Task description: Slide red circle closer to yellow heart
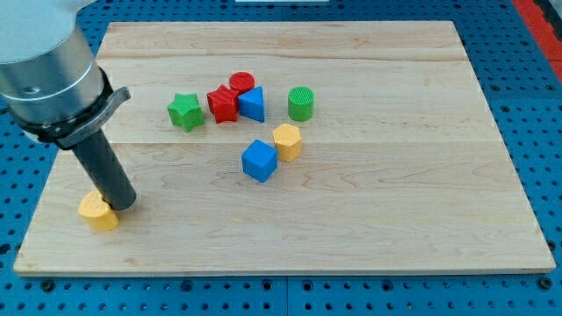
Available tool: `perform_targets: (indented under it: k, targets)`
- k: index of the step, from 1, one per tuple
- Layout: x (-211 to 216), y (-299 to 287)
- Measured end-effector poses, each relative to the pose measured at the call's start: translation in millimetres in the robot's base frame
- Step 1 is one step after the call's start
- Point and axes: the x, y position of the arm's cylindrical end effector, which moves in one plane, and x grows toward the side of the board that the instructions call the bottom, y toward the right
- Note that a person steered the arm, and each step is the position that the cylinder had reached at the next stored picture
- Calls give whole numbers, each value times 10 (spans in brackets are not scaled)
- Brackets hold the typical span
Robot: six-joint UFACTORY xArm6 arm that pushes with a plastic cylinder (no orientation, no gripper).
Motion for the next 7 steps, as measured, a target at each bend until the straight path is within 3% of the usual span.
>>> perform_targets:
  k: [1, 2, 4, 5, 6, 7]
  targets:
    - [-88, 5]
    - [-764, 73]
    - [-1605, -287]
    - [-2143, 124]
    - [-2410, 573]
    - [-2410, 1186]
